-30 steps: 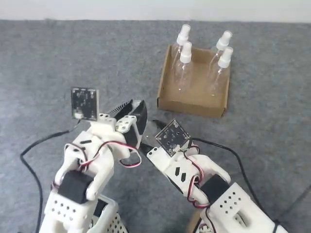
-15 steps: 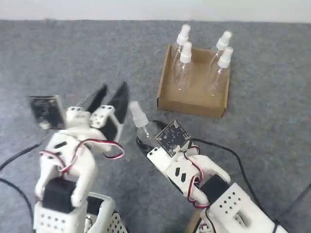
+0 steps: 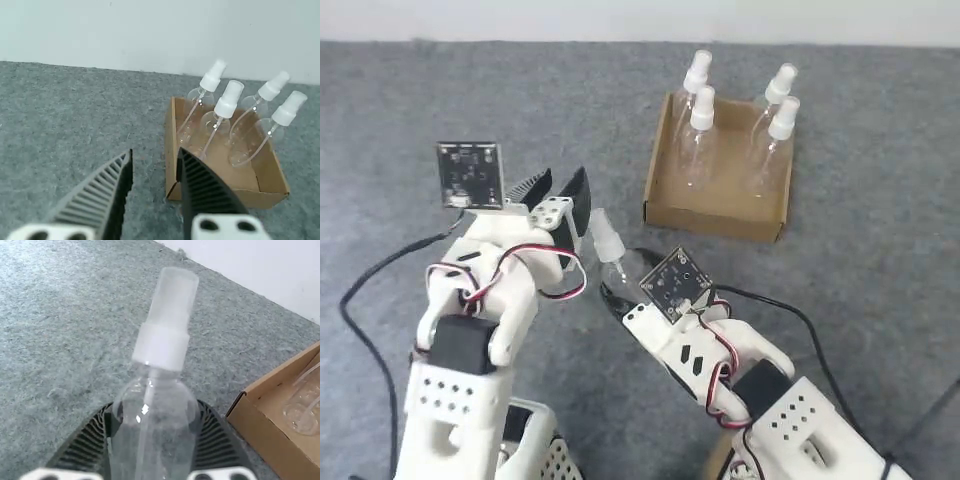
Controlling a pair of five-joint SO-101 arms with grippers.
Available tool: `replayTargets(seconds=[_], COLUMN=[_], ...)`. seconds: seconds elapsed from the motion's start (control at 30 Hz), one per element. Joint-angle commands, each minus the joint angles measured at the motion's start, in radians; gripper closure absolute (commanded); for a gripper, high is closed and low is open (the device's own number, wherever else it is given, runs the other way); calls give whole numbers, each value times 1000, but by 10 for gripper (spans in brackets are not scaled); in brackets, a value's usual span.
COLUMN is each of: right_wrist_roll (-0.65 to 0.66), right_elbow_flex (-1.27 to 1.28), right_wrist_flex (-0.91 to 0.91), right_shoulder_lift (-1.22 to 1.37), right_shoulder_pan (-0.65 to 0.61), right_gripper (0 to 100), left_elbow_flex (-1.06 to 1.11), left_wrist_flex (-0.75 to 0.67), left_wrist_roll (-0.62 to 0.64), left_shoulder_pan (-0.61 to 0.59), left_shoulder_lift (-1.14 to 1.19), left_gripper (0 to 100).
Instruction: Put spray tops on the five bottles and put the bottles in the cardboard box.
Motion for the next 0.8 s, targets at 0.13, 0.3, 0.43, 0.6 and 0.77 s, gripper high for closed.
replayTargets(seconds=[0.13, 0.3, 0.43, 0.6, 0.77], right_wrist_roll=[-9, -9, -11, -11, -11], right_elbow_flex=[-6, -8, -8, -8, -8], right_wrist_flex=[-24, -21, -21, -22, -22], right_shoulder_lift=[-28, -28, -28, -28, -28], right_shoulder_pan=[15, 15, 15, 15, 15], right_gripper=[992, 992, 992, 992, 992], left_elbow_flex=[-8, 5, 1, 4, 2], left_wrist_flex=[38, 98, 117, 118, 118], left_wrist_roll=[-32, -61, -60, -58, -57], left_shoulder_pan=[58, 121, 120, 120, 120], left_shoulder_lift=[-12, -14, -14, -14, -15], left_gripper=[874, 874, 874, 874, 874])
